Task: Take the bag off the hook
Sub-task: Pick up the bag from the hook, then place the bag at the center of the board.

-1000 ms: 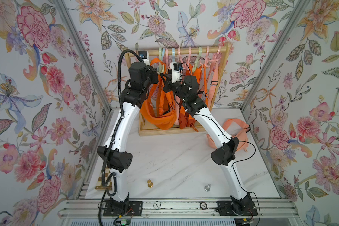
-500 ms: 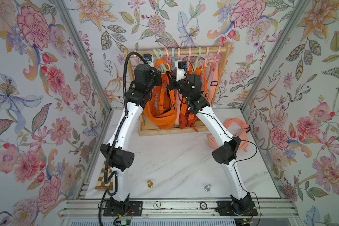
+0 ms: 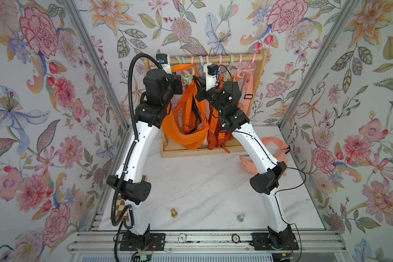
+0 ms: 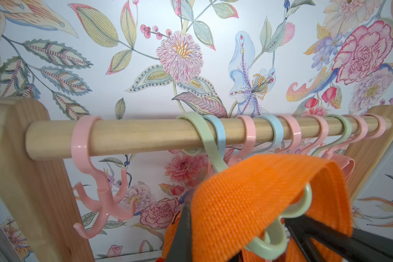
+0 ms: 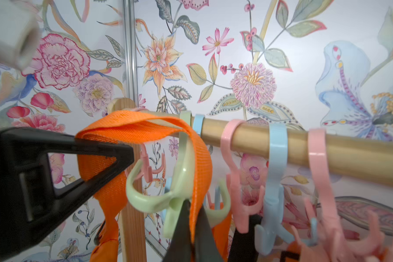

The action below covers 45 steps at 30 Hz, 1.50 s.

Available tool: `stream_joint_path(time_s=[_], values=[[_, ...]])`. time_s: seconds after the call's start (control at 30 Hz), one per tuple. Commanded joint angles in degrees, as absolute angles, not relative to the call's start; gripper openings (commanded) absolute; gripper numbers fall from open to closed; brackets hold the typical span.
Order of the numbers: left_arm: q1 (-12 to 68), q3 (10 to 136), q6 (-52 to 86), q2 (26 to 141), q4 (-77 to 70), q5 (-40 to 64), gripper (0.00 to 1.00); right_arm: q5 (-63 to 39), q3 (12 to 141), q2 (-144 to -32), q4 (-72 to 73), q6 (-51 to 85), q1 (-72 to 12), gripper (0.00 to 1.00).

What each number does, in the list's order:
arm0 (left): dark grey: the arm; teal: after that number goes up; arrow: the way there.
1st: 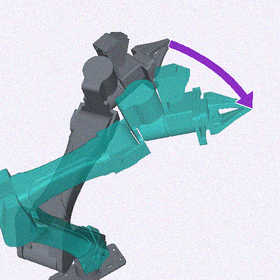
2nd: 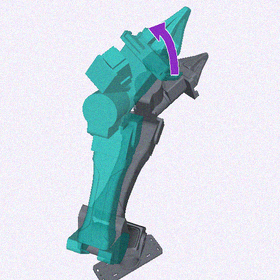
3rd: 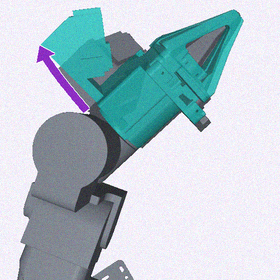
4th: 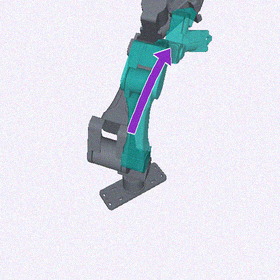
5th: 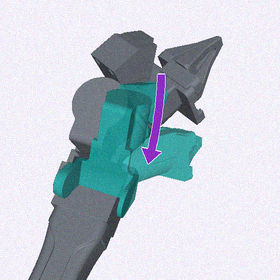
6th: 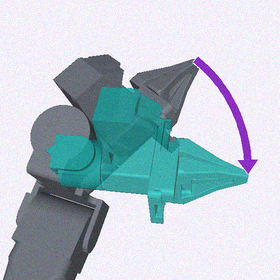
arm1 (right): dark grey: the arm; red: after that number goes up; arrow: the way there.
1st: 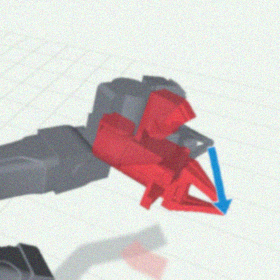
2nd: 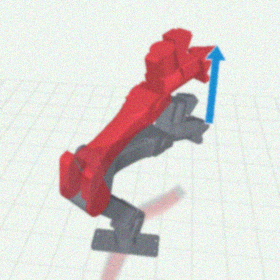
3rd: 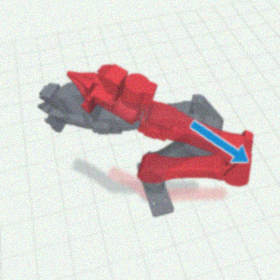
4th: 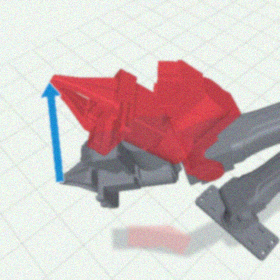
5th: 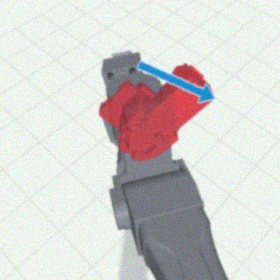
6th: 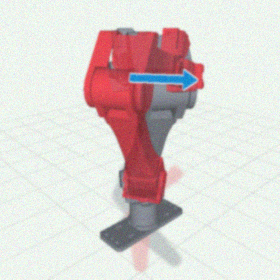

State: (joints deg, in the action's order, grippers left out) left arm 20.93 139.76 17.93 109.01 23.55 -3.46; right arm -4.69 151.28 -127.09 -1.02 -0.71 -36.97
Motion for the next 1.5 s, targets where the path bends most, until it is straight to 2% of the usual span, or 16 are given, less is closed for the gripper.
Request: stream_joint_path(time_s=[0.0,0.47,0.7,0.9,1.17,1.3,1.47], values=[[21.38,135.13,18.96,106.55,21.16,-3.49,0.0,-3.28,148.21,-121.29,3.25,-2.52,-36.8,0.0],[21.42,115.23,20.24,95.68,14.39,-5.84,0.0,-3.87,131.1,-112.41,3.24,-3.89,-38.67,0.0],[21.36,103.02,20.86,85.88,12.18,-9.21,0.0,0.01,121.19,-105.49,1.63,-3.7,-39.42,0.0],[21.44,96.54,24.31,80.77,11.01,-6.63,0.0,2.34,114.77,-97.98,-0.62,-3.1,-39.72,0.0],[32.19,93.71,25.14,79.63,10.36,-8.76,0.0,7.92,107.94,-86.06,-10.05,-2.5,-40.87,0.0],[38.74,92.23,24.71,79.41,9.66,-11.59,0.0,13.01,106.39,-80.59,-17.25,-2.06,-40.78,0.0],[44.77,92.29,26.21,81.59,9.12,-9.7,0.0,20.14,104.33,-74.11,-25.61,-1.68,-40.78,0.0]])
